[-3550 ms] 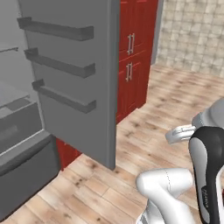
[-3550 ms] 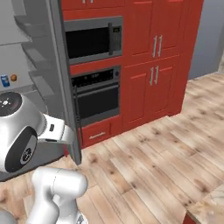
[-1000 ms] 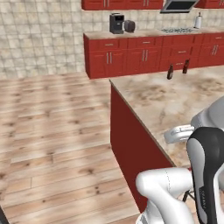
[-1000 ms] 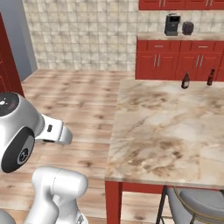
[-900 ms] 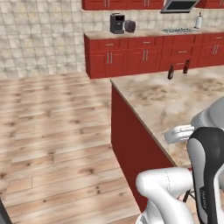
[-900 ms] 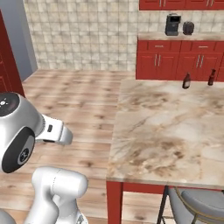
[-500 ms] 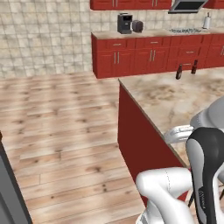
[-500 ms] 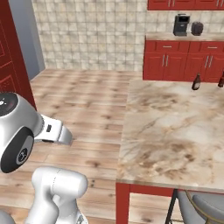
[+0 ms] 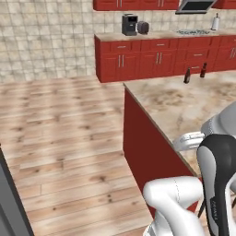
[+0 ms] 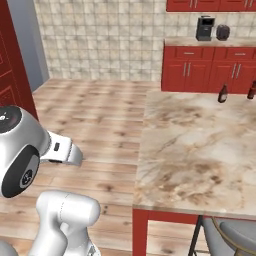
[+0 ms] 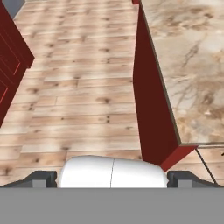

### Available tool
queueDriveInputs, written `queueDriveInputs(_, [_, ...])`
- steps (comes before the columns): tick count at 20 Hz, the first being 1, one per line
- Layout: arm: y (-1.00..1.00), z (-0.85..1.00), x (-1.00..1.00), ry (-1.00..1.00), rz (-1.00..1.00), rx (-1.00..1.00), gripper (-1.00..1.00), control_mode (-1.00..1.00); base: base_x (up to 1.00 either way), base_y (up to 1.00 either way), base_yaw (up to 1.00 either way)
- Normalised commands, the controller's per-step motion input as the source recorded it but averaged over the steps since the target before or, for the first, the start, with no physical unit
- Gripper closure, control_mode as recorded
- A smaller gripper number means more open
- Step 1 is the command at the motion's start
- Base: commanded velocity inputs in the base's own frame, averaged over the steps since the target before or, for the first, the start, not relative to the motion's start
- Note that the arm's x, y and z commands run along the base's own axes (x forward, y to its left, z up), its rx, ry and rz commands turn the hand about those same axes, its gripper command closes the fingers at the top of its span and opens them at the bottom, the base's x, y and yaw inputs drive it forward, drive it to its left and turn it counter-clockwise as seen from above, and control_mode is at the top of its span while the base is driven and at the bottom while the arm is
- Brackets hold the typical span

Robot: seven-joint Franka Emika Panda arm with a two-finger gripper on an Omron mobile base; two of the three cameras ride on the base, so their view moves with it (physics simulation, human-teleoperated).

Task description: Place the ketchup and condiment bottle from the counter to the top shelf of the fridge. If the existing items in the fridge are on the top shelf, move them to other shelves.

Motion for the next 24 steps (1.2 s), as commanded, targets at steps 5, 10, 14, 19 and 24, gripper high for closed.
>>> queueDriveInputs(5, [0.0, 0.0, 0.0, 0.0, 0.0, 0.0, -1.0, 1.0, 0.21, 0.55, 0.15])
queueDriveInputs(10, [0.0, 0.0, 0.0, 0.0, 0.0, 0.0, -1.0, 1.0, 0.0, 0.31, 0.14])
queueDriveInputs(14, [0.0, 0.0, 0.0, 0.0, 0.0, 0.0, -1.0, 1.0, 0.63, 0.26, 0.06])
queueDriveInputs(19, [0.0, 0.0, 0.0, 0.0, 0.0, 0.0, -1.0, 1.0, 0.73, 0.71, 0.09])
queueDriveInputs(24, [0.0, 0.0, 0.0, 0.0, 0.0, 0.0, -1.0, 1.0, 0.52, 0.53, 0.15])
